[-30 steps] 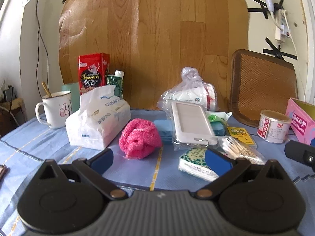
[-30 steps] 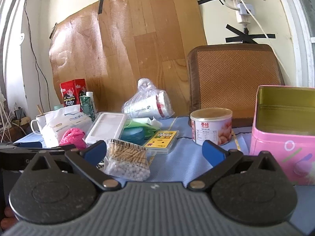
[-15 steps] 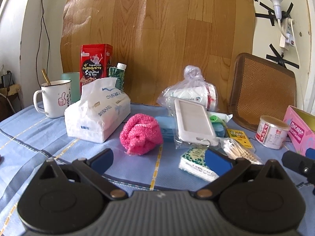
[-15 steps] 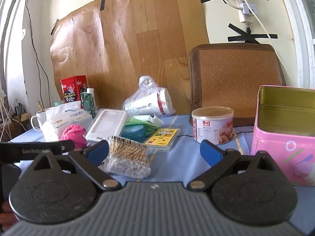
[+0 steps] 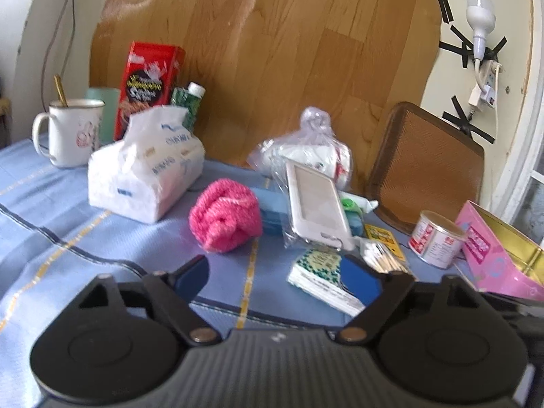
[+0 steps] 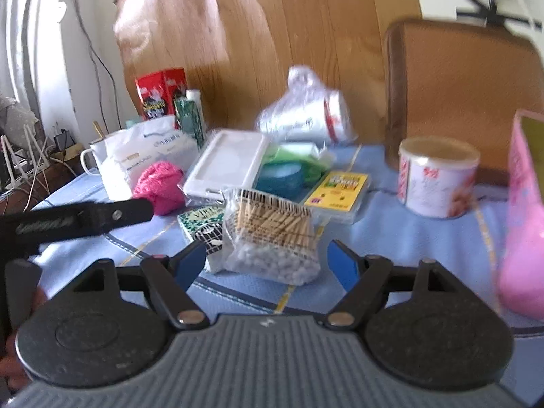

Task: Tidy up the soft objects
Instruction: 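Grasp the cotton-swab bag with the right gripper, then carry the cotton-swab bag into the pink tin and open the right gripper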

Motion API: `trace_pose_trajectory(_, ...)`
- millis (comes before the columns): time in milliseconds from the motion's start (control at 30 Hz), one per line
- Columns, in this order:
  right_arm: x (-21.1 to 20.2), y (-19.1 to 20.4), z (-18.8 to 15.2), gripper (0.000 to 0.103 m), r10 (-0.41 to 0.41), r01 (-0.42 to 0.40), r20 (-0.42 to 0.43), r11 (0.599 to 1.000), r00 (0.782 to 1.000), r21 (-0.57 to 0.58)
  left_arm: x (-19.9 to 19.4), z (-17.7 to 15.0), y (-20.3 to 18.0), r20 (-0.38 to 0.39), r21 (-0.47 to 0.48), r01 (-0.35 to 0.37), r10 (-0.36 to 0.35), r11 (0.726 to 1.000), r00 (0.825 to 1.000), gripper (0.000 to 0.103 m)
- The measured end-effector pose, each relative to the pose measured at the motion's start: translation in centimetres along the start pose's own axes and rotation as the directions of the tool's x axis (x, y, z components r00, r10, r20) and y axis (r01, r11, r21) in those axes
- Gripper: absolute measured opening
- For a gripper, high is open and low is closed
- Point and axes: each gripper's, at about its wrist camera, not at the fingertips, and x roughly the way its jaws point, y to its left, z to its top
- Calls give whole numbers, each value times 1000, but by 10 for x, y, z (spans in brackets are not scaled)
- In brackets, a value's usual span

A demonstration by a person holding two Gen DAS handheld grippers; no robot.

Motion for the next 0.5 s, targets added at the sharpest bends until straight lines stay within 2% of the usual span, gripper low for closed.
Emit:
trace_pose_trajectory(33, 4, -1, 1, 56, 4, -4, -23, 1000, 1000, 20, 1, 0, 1, -8, -1, 11, -11, 1000, 1000, 82)
trace_pose_trajectory(133, -2, -1, -2, 51, 0, 1, -27, 999, 1000, 35, 3, -1, 1, -27, 1, 46, -46, 999, 999, 82)
trace_pose_trajectory(200, -17, 3, -10, 50, -11, 12, -24, 1000, 1000, 23, 5, 0, -4, -68, 17, 99, -98, 995, 993, 81)
trace_pose_trajectory(233, -25, 6, -14, 49, -30, 30, -22, 1000, 999, 0, 4, -1, -7, -96, 16, 140, -138, 990, 986, 77)
trace_pose_trajectory(267, -34, 11, -19, 49, -59, 58, -18, 998, 998, -37, 3, -3, -11, -126, -1, 198, -196, 980, 972, 76)
trace_pose_trajectory(333, -48, 23, -33, 49, -124, 123, 2, 983, 992, -137, -1, -8, -30, -179, -20, 324, -322, 946, 930, 74)
trace_pose_trajectory(400, -61, 34, -50, 49, -170, 172, 29, 957, 985, -232, -5, -12, -60, -231, 60, 374, -351, 926, 907, 70)
trace_pose_trajectory(467, -70, 41, -63, 49, -192, 199, 52, 937, 980, -286, -2, -16, -80, -290, 100, 390, -349, 915, 891, 60)
trace_pose_trajectory(500, -74, 41, -68, 48, -201, 211, 64, 930, 978, -300, 2, -18, -88, -325, 93, 402, -354, 911, 877, 52)
